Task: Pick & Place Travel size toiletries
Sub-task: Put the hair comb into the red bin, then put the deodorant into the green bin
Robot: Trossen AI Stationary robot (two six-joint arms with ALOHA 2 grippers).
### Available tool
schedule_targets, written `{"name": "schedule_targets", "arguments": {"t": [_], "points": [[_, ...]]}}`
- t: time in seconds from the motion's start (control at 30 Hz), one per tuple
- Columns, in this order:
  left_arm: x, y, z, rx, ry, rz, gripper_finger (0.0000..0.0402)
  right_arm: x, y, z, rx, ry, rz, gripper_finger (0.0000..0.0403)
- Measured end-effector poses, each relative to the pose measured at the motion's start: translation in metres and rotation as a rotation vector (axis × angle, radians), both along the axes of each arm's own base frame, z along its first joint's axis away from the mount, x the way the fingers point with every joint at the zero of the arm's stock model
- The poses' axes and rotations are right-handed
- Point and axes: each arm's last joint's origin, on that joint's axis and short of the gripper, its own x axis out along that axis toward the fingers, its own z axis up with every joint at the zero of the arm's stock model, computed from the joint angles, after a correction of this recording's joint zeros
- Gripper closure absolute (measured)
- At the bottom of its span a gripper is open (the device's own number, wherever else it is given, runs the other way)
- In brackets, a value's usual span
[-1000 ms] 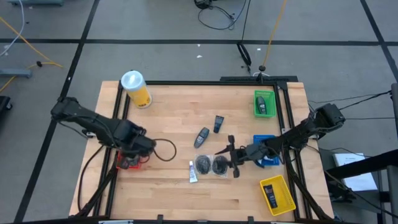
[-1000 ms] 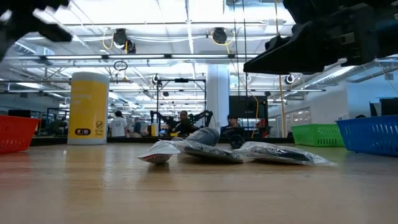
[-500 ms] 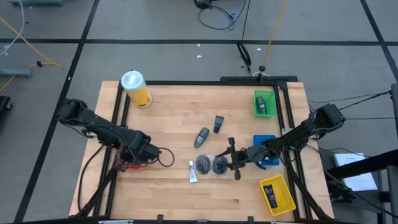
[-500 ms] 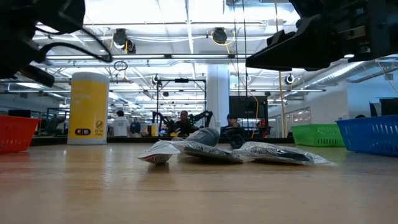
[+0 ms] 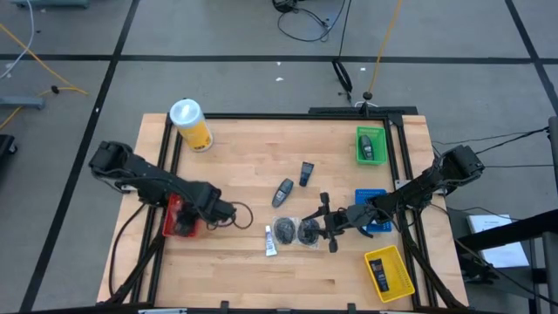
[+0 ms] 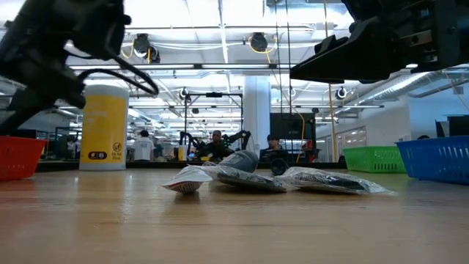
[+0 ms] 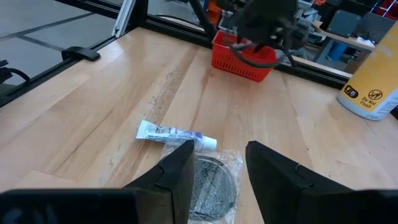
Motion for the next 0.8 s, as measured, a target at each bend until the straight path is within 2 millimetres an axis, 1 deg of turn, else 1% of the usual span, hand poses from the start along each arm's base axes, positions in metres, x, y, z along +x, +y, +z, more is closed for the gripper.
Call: {"name": "schedule_targets", "arguments": {"t": [0.1, 0.2, 0.33, 0.4, 0.47, 0.53, 0.63, 0.7, 0.73, 0.8], "points": [[0.003, 0.008, 0.011, 0.055, 0.022, 0.078, 0.0183, 0.0, 0.0, 0.0, 0.0, 0.0, 0.0, 0.0268], [0.006, 0.013, 0.017, 0.088, 0.028, 0.12, 0.017, 0.0, 0.0, 0.0, 0.0, 0.0, 0.0, 0.0268], [0.009, 0.019, 0.021, 0.147, 0.015, 0.171, 0.0173, 0.0, 0.0, 0.0, 0.009, 0.006, -0.001, 0.0268], [0.013, 0.022, 0.021, 0.193, -0.048, 0.206, 0.0184, 0.0, 0.0, -0.001, 0.019, 0.017, -0.004, 0.0268], [0.021, 0.024, 0.022, 0.205, -0.174, 0.235, 0.0198, -0.001, 0.0, -0.002, 0.072, 0.025, -0.005, 0.0268], [0.033, 0.025, 0.022, 0.177, -0.321, 0.254, 0.0213, 0.0, 0.0, -0.002, 0.15, 0.039, 0.02, 0.0268], [0.056, 0.025, 0.025, 0.106, -0.575, 0.273, 0.0234, 0.0, 0.0, -0.001, 0.199, 0.053, 0.096, 0.0268], [0.073, 0.024, 0.027, 0.06, -0.749, 0.31, 0.0246, -0.001, -0.001, 0.001, 0.198, 0.064, 0.107, 0.0269], [0.081, 0.025, 0.029, 0.036, -0.837, 0.332, 0.0252, -0.003, -0.003, 0.004, 0.184, 0.067, 0.078, 0.027], [0.099, 0.026, 0.033, -0.012, -1.029, 0.349, 0.0261, -0.008, -0.009, 0.012, 0.136, 0.057, -0.051, 0.0273]]}}
